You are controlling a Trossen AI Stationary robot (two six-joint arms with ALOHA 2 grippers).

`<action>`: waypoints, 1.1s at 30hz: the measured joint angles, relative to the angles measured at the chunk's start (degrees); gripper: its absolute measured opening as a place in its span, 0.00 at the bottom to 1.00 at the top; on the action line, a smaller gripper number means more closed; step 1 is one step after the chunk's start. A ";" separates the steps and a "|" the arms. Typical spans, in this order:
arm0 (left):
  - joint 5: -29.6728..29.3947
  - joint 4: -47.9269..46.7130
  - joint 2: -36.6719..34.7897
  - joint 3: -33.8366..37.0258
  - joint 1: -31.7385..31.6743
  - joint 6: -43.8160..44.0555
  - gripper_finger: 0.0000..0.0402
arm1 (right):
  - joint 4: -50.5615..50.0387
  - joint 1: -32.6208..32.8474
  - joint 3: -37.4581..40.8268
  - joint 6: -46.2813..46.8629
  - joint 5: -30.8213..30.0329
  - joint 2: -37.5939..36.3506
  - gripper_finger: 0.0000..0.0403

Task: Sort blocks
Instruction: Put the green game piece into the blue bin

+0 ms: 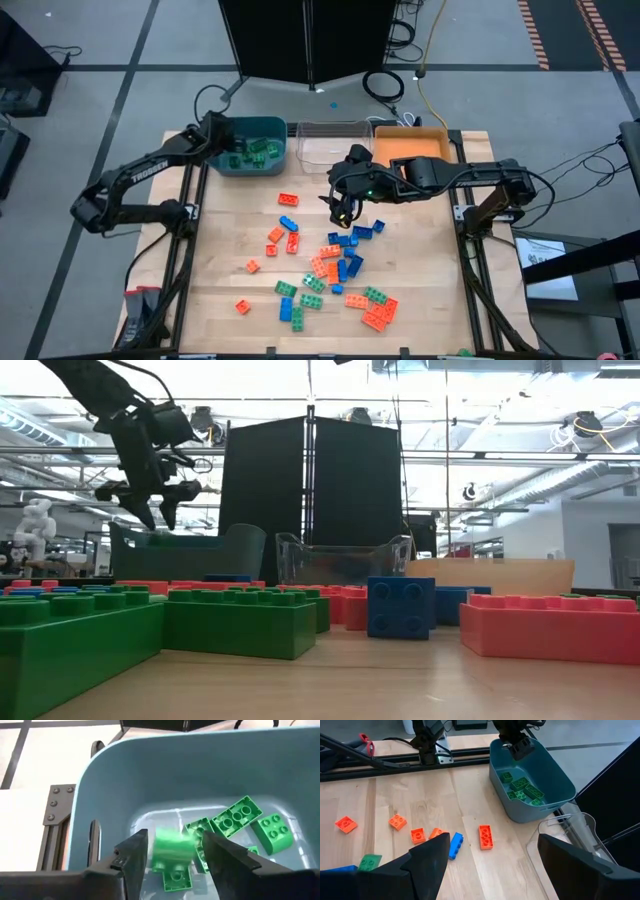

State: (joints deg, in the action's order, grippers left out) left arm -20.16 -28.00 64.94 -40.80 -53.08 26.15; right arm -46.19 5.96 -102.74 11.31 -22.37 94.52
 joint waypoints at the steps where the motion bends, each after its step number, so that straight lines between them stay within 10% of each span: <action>1: 0.19 -0.02 0.21 0.00 0.00 -0.12 0.50 | 0.00 0.00 0.00 0.00 0.00 0.00 0.74; 18: 23.56 3.61 -4.24 -5.34 4.45 -1.96 0.57 | -7.73 1.84 0.00 1.96 4.37 0.00 0.74; 33: 24.60 3.64 -14.40 -15.34 17.63 -0.96 0.57 | -27.21 1.87 5.75 16.86 9.11 -0.45 0.74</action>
State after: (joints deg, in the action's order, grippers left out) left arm 4.44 -24.36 50.54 -56.13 -35.45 25.19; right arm -73.40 7.83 -96.99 28.18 -13.26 94.07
